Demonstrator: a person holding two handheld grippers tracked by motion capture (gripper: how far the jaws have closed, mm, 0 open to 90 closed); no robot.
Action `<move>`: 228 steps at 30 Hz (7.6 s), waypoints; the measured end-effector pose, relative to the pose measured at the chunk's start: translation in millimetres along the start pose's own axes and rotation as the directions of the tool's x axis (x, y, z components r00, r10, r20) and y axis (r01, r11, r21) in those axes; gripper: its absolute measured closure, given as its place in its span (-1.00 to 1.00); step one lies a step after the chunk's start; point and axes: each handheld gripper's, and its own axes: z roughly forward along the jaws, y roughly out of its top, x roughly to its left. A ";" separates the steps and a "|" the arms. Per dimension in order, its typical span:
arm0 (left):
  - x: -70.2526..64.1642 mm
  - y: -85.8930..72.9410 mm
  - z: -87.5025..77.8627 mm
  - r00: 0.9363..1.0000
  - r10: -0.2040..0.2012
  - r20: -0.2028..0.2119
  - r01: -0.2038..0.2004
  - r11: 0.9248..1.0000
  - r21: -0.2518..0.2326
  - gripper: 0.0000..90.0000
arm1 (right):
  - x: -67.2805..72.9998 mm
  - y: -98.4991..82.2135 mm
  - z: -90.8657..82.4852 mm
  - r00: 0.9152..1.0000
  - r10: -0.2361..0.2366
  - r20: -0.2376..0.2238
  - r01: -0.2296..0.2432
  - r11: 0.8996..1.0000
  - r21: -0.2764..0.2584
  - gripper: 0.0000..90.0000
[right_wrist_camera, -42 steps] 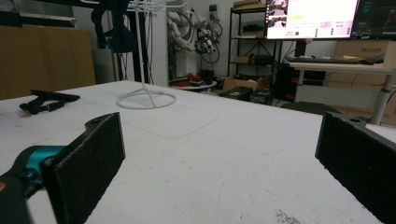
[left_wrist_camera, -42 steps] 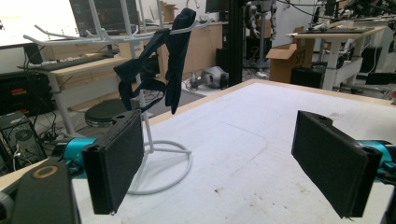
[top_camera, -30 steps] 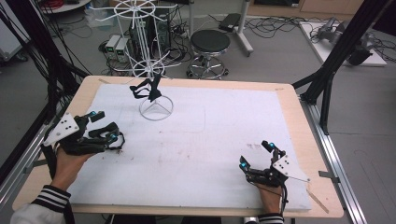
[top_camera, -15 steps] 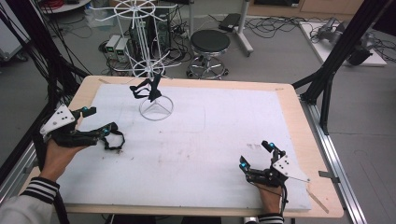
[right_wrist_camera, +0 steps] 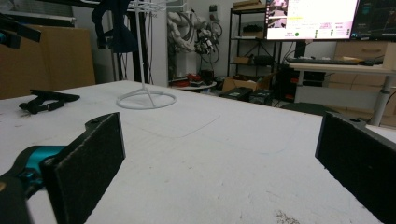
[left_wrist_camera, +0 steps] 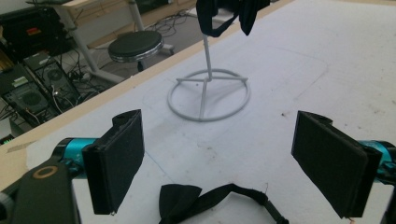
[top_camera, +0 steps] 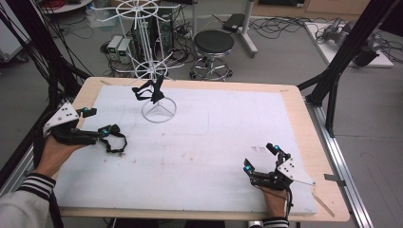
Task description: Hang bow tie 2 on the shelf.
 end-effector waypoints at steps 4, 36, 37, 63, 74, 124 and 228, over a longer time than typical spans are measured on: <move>7.4 -2.9 3.0 1.000 0.001 0.010 -0.001 0.999 0.049 -0.61 | 0.3 -0.1 -0.1 1.000 0.003 0.001 -0.003 1.000 0.001 -0.99; 42.1 -13.6 35.5 0.993 0.008 0.117 -0.049 0.933 0.357 -0.55 | 1.1 0.1 0.8 1.000 -0.014 0.001 0.014 1.000 0.000 -0.99; 43.3 -14.9 36.8 0.993 0.003 0.116 -0.045 0.930 0.365 -0.55 | 1.1 0.1 0.8 1.000 -0.014 0.001 0.014 1.000 0.000 -0.99; 57.6 -41.2 61.0 0.994 -0.041 0.101 -0.021 0.840 0.542 -0.10 | 0.5 -0.1 0.5 1.000 -0.013 0.005 0.013 1.000 -0.004 -0.99; 57.6 -45.5 63.3 0.995 -0.043 0.088 -0.018 0.800 0.599 0.54 | 0.3 0.0 0.1 1.000 -0.004 0.006 0.004 1.000 -0.002 -0.99; 52.3 -1.7 21.0 0.999 -0.039 0.014 0.034 0.972 0.232 0.68 | 1.3 0.0 -0.2 1.000 -0.009 0.007 0.009 1.000 0.001 -0.99; 18.3 71.8 84.6 0.992 -0.081 -0.095 0.075 0.995 -0.065 0.68 | 0.7 -0.4 -0.9 1.000 0.004 0.007 -0.004 1.000 -0.005 -0.99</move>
